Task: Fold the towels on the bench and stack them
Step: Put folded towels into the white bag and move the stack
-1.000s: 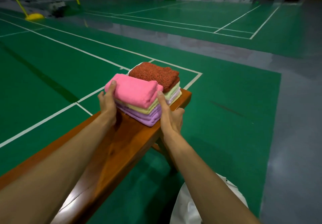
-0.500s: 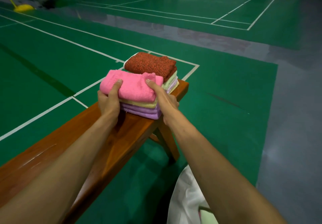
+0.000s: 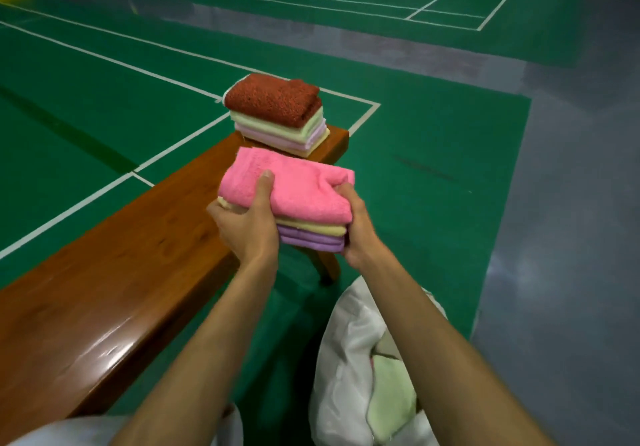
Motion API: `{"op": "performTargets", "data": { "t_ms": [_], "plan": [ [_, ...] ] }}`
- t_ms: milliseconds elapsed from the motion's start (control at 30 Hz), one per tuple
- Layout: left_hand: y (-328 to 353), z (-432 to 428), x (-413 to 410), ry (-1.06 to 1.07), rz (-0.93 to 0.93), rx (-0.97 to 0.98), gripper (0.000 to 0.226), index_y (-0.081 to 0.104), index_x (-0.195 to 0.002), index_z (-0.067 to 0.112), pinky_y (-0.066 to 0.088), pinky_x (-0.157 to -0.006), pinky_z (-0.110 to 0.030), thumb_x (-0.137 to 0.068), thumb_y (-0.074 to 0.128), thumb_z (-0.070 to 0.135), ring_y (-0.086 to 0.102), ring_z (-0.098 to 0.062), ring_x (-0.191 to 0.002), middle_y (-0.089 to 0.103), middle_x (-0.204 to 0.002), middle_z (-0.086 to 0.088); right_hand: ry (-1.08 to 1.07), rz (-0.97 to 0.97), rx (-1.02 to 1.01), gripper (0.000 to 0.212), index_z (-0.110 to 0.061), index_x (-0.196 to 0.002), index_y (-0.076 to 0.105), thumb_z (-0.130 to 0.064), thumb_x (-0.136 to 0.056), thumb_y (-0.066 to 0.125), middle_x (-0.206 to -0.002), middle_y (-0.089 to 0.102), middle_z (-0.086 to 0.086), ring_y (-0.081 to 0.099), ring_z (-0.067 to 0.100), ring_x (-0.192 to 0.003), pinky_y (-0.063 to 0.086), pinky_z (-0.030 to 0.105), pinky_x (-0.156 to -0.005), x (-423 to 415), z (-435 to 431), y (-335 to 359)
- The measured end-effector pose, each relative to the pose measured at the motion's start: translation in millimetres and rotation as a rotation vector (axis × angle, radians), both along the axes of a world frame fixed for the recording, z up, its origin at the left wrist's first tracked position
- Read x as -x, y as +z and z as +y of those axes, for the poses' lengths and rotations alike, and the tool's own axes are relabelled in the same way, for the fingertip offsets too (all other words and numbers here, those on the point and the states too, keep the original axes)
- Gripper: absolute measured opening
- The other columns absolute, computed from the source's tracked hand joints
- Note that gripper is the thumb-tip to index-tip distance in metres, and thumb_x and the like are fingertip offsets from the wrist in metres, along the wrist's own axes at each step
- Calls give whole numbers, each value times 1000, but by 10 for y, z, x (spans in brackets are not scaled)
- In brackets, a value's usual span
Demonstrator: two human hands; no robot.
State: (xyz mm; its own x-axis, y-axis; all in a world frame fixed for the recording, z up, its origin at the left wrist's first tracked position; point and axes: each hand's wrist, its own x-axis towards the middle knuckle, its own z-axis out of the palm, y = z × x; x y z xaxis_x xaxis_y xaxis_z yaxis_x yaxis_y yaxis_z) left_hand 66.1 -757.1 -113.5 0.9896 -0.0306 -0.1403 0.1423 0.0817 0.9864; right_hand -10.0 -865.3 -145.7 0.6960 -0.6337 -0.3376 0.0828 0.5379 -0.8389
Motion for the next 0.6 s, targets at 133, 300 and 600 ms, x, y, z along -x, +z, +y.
{"op": "performTargets", "data": {
  "t_ms": [133,300,600],
  "plan": [
    [-207,-12,627,-44,120,147,86,41,-133,29,62,-90,-45,-68,89,57,66,-17,-112,59,-130,5,-67,-119,-57,49,-13,-108,73,-52,-79,66,-100,77,10,73,26,-92,59,37,-81,601,72,-169],
    [-745,-119,1307,-212,697,396,113,49,-138,21,59,-83,-59,-47,82,79,64,-35,-116,63,-134,-9,-193,-22,-109,55,-17,-112,76,-54,-72,80,-117,73,15,70,35,-107,56,57,-91,1268,167,-753],
    [-1748,-241,1693,-496,981,340,77,59,-138,6,45,-111,-58,-83,72,57,62,-40,-124,70,-125,-22,-367,131,-367,71,-14,-123,67,-32,-56,79,-122,71,12,65,29,-108,58,52,-87,2098,377,-1731]
  ]
}}
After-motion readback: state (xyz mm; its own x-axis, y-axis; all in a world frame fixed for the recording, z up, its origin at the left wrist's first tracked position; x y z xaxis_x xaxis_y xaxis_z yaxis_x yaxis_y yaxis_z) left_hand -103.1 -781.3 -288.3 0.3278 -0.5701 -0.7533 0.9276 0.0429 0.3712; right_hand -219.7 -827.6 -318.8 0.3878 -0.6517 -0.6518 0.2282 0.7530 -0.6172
